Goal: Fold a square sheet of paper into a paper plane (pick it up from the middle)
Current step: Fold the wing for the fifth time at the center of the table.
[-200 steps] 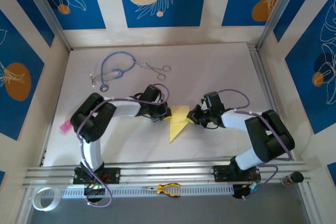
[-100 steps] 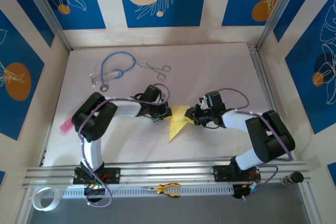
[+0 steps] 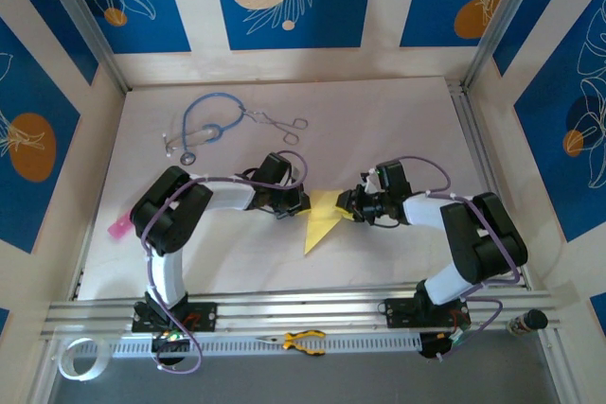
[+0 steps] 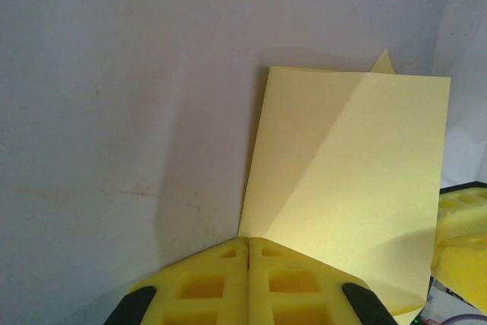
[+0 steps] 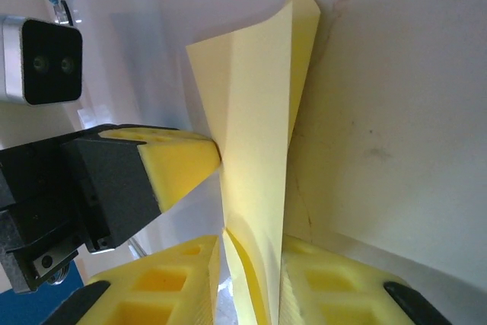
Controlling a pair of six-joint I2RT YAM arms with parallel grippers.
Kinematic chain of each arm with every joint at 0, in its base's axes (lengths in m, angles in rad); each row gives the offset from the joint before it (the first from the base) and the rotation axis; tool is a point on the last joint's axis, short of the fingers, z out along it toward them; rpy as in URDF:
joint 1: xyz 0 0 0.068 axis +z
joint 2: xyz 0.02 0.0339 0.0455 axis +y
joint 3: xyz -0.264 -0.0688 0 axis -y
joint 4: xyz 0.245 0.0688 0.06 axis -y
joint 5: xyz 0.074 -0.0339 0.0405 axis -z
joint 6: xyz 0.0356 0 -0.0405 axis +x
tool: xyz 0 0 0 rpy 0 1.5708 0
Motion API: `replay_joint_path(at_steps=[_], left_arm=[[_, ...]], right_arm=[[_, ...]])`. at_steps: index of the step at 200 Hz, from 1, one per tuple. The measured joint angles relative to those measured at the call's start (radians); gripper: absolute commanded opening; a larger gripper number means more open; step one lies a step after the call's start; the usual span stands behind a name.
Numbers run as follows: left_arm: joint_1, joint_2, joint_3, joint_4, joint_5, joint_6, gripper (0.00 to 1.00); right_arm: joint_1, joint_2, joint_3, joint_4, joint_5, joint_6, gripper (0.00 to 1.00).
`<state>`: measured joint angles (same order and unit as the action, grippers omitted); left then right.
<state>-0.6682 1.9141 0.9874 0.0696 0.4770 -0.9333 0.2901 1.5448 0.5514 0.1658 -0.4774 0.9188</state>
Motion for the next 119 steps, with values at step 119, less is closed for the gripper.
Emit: replay_joint_path(at_steps=[119], left_arm=[[0.000,0.011,0.014,-0.003,0.010,0.001,0.00]], right_arm=[[-0.019,0.106,0.058,-0.009,-0.073,-0.074,0.16]])
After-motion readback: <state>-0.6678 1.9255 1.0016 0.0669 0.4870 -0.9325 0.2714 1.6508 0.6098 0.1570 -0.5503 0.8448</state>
